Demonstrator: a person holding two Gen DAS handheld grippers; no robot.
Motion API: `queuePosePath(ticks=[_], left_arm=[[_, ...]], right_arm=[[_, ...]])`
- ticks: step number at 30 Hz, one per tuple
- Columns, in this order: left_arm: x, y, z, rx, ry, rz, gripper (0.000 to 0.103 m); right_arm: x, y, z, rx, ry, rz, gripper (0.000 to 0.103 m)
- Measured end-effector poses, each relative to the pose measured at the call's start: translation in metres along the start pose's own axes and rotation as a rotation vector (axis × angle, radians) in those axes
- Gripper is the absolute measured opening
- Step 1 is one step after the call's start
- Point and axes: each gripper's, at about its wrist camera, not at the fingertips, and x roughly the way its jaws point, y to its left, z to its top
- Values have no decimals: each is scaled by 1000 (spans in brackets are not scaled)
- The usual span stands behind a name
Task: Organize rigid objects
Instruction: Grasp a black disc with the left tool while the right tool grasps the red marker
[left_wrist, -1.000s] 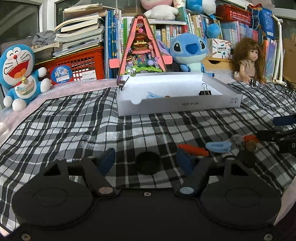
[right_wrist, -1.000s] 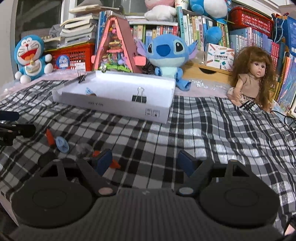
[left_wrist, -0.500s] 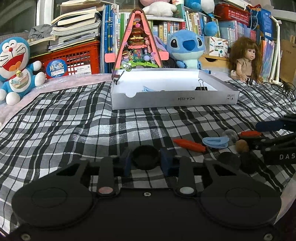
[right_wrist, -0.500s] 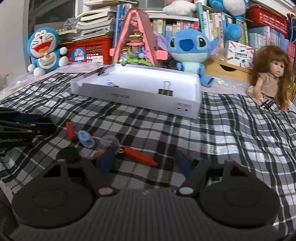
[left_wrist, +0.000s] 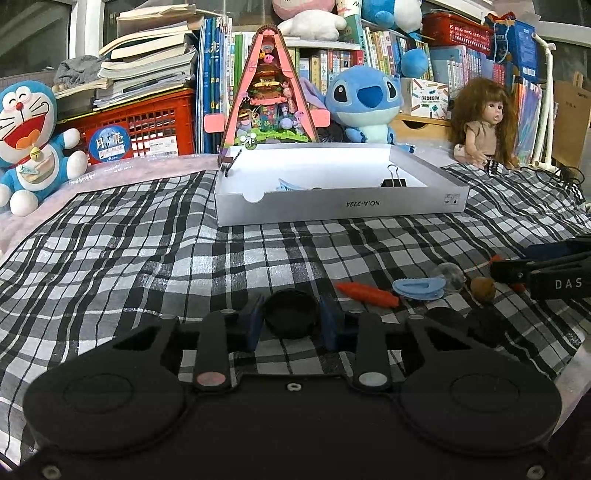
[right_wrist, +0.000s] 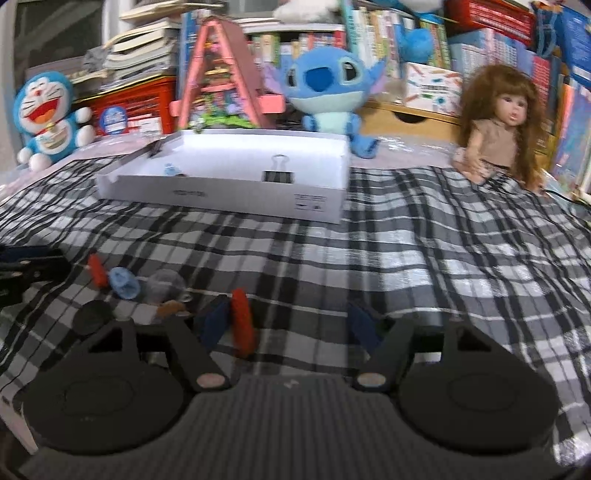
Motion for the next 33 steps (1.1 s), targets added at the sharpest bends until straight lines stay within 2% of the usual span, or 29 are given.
queuePosePath(ticks=[8,18,21,28,33], left_arm=[[-2,2,1,-3,-3,2,30],[-2,4,1,-7,-2,4,30],[-3,5,2,-10,-3,4,30],[-5,1,7,-25,-20,-5,30],[-5,-4,11,-26,-31,-12,30]], right_arm=[[-16,-12,-7,-37,24,21,82],[-22,-34,-10,-96,60,-61,86],[-25,-42,-11,-64,61,-64,86],[-36,-38,-17,119,-7,65,86],[-32,-13,-22,120,-70,35,86]])
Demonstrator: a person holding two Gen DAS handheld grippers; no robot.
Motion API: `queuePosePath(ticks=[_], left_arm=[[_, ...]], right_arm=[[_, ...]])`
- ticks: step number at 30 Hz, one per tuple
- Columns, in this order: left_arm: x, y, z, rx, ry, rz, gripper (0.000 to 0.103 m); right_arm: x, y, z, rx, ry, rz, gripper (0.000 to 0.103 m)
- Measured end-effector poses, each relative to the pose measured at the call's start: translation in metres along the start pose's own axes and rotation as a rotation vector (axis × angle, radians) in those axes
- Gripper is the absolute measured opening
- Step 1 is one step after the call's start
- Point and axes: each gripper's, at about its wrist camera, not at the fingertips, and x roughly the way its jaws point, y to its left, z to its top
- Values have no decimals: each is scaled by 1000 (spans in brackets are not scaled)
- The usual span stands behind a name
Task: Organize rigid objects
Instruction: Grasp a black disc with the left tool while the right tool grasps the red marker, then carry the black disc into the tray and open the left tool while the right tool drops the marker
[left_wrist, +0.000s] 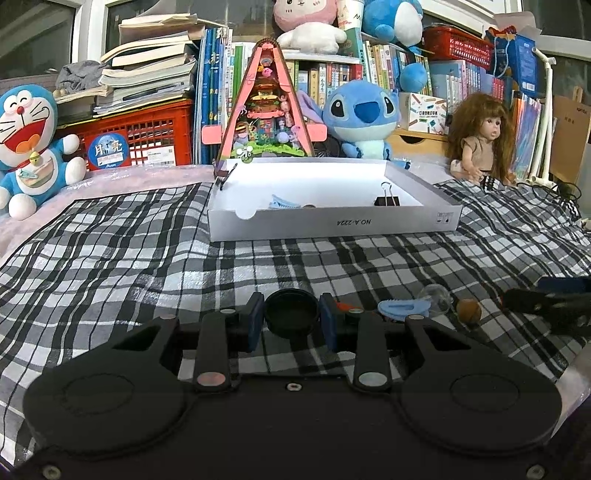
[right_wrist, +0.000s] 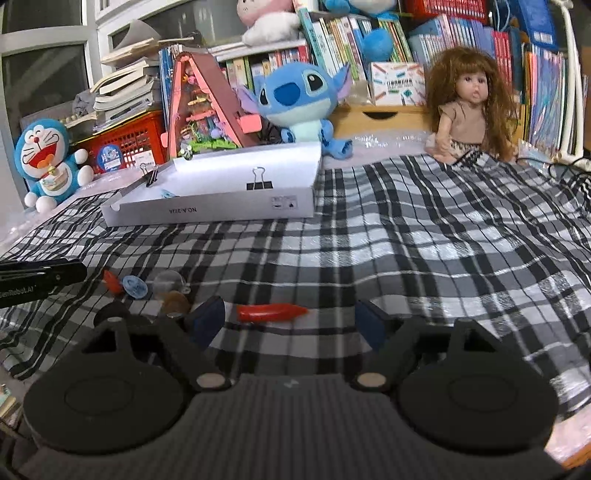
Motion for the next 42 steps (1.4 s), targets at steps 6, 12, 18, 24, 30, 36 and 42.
queuePosePath(ticks=[6,12,18,24,30,36,42], left_arm=[[3,-4,5,-5,-9,-2,30],[6,-5,10,-8,-10,-3,30],[12,-4,28,-18,-15,-10,30],[25,2,59,-31,-31,2,30],[52,14,97,-69,-20,6,30],[85,27,130,-85,-18,17,30],[130,41,144,-136,55,23,30]], right_arm=[[9,13,-5,15,-17,-51,78],[8,16,-6,13,-32,-60,50],[7,16,4,7,-39,-48,49],[16,10,37,47,-41,-21,49],[33,9,79,60,-40,1,49],[63,8,120,76,-8,40,49],[106,8,150,108,48,60,49]])
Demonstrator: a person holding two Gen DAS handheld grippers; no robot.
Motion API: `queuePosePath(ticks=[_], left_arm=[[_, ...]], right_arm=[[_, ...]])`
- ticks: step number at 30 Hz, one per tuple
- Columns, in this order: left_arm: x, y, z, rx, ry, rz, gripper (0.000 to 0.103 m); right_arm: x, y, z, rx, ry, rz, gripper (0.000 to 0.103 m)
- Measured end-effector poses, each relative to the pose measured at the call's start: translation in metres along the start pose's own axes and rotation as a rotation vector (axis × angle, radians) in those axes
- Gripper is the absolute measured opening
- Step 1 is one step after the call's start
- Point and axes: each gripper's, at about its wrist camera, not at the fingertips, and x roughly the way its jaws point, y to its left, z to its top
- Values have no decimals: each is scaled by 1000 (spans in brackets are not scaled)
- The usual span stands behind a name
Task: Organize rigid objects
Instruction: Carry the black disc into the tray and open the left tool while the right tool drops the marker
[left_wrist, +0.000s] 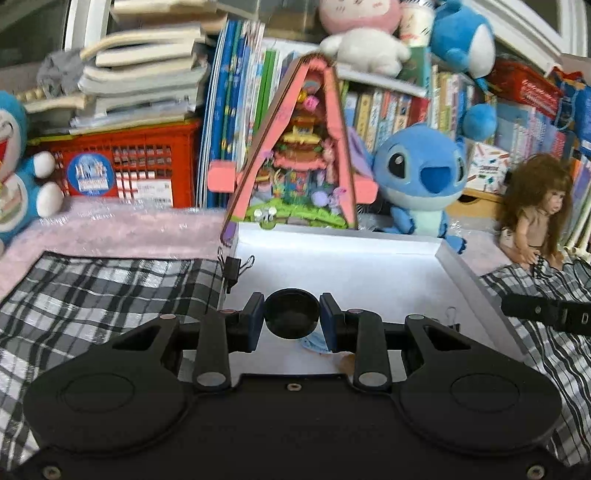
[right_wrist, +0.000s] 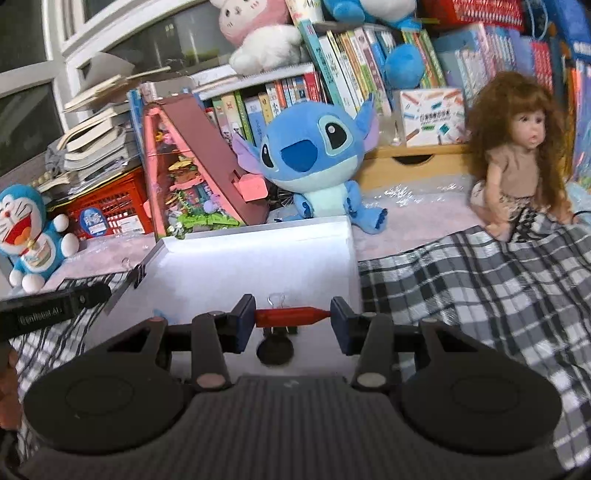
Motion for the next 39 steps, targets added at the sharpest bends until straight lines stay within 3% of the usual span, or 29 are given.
queuePosePath(ticks=[6,15,39], left_arm=[[36,1,4,-43,59,-6,30],[75,-13,9,-21,98,27,30],[82,-25,-10,36,165,11,31]], right_arm=[[43,0,16,28,55,-28,49],[86,9,21,18,106,-38,49],[108,16,10,-41,195,-49,49]])
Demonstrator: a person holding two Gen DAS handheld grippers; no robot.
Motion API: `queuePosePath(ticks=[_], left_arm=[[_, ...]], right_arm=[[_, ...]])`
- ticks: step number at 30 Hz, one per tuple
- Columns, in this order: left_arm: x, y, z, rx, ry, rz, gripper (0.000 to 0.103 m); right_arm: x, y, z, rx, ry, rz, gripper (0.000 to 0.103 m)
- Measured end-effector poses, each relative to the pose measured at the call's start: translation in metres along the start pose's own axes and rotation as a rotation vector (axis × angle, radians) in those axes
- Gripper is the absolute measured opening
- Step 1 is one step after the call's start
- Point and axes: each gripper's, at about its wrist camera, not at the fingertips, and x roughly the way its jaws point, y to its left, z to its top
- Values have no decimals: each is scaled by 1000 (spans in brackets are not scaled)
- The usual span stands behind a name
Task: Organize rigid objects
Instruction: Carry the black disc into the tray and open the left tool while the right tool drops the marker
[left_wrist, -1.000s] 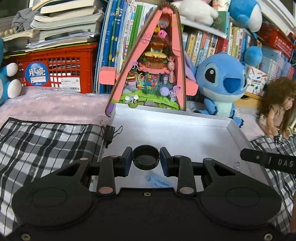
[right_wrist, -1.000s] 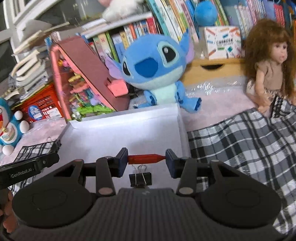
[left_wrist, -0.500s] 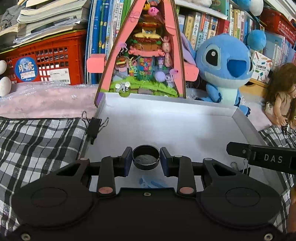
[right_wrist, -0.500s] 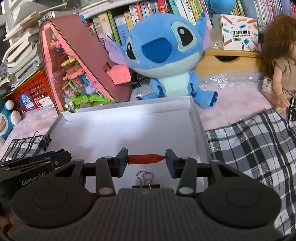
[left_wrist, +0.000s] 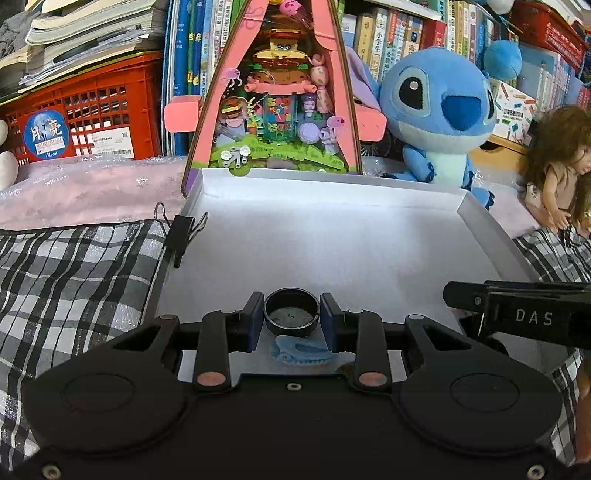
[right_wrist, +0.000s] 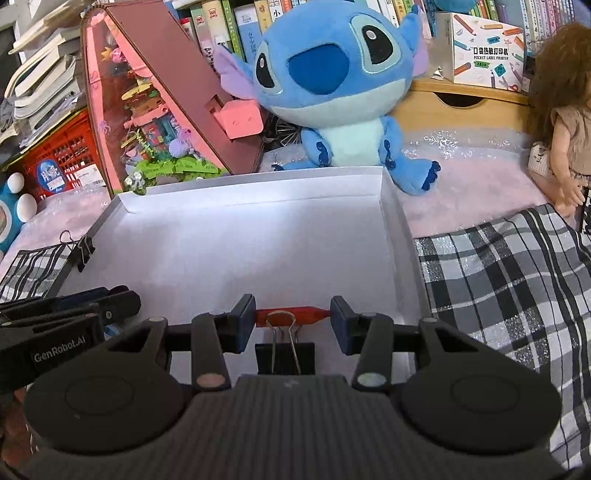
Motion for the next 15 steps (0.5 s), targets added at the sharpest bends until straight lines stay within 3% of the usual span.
queuePosePath(ticks=[13,15], left_arm=[[-5,0,-6,29,-9,8,31],[-6,-1,-6,25,-11,9,41]], right_arm=[[-4,-2,-6,-14,1,2,49],[-5,-2,-6,-11,-4,1,54]])
